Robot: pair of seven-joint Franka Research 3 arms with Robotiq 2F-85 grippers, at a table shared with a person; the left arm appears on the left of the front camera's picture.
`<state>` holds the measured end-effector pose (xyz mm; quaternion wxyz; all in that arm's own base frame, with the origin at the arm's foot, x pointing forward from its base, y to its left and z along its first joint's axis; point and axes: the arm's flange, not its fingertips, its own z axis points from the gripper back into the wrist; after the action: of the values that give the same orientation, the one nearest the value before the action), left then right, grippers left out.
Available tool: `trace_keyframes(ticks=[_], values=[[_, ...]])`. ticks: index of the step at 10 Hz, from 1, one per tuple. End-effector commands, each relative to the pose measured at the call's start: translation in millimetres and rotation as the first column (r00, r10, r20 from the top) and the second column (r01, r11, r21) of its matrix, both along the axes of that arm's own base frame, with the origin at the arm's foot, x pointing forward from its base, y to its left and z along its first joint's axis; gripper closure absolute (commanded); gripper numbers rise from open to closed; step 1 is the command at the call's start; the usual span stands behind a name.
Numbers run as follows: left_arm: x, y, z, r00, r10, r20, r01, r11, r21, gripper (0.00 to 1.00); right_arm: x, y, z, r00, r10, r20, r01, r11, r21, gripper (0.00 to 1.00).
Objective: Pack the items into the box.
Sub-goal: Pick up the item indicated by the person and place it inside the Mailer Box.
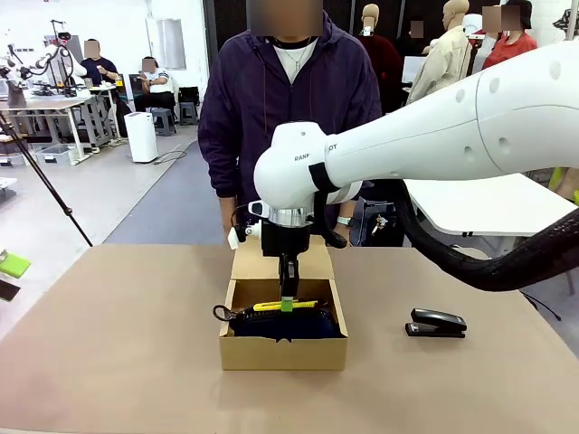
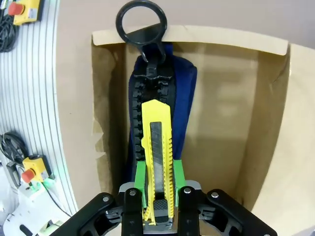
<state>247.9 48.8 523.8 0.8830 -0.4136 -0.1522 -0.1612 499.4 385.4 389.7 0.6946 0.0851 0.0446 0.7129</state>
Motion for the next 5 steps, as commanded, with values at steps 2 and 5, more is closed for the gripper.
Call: trace_keyframes(ticks=[2,5], values=[[-1.4,2.8,-1.8,1.000,-0.009,0.012,0.009,1.000,0.002,0.00,-9.6,-8.2,-5.8,0.998,-0.044,0.034,0.043,0.999,0.019,0.04],[-1.4,2.8,-1.8,1.000,-0.009,0.012,0.009,1.000,0.002,0.00,-9.0,-10.1,-6.9,0.998,-0.050,0.041,0.049,0.998,0.030,0.00]])
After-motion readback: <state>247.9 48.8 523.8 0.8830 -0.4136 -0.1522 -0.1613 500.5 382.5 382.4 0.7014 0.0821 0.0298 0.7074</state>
